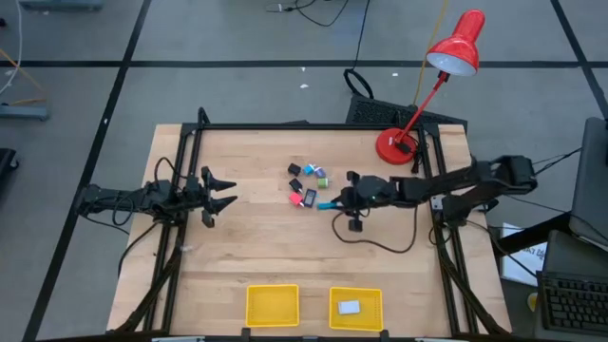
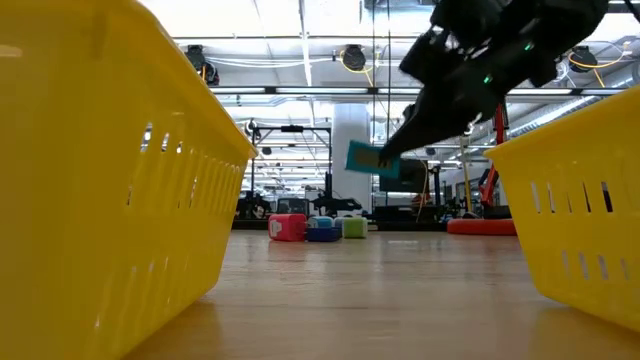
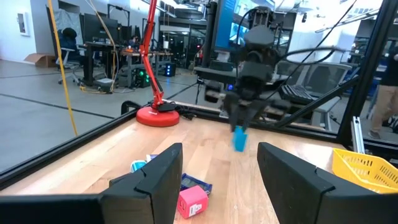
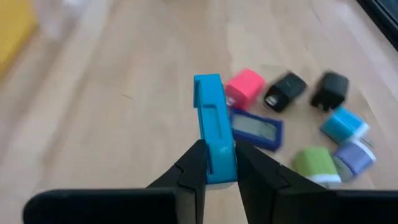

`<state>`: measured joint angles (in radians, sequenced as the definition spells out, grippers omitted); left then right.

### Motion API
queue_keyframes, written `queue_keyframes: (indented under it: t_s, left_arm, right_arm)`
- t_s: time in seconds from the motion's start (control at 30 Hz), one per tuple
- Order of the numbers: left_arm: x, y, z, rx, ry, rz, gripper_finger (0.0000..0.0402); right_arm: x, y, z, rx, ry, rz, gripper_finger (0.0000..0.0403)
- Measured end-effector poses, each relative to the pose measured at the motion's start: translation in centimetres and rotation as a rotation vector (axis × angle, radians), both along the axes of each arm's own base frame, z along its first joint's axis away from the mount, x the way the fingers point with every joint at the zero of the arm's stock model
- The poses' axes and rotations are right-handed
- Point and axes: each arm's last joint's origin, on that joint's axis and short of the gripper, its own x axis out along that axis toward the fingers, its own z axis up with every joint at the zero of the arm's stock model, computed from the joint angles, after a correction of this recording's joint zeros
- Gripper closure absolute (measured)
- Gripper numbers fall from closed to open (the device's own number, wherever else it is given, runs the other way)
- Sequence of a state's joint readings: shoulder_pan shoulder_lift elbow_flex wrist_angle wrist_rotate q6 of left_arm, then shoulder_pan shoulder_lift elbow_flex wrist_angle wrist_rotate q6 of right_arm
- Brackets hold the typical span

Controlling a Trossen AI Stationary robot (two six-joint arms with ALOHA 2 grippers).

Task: Pick & Place Office items
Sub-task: Put the blue digital clock into the right yellow bin

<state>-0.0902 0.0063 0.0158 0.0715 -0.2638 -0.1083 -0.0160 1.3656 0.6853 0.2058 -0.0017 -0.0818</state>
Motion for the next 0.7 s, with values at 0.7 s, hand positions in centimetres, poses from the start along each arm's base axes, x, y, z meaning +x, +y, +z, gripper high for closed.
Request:
queue_keyframes:
  t_s: [0.7]
  left_arm:
    - [0.0, 0.0, 0.0, 0.0, 0.0, 0.0, 0.019]
  right_arm:
    - [-6.6, 15.4, 4.6, 0.442, -0.078, 0.356, 0.0344]
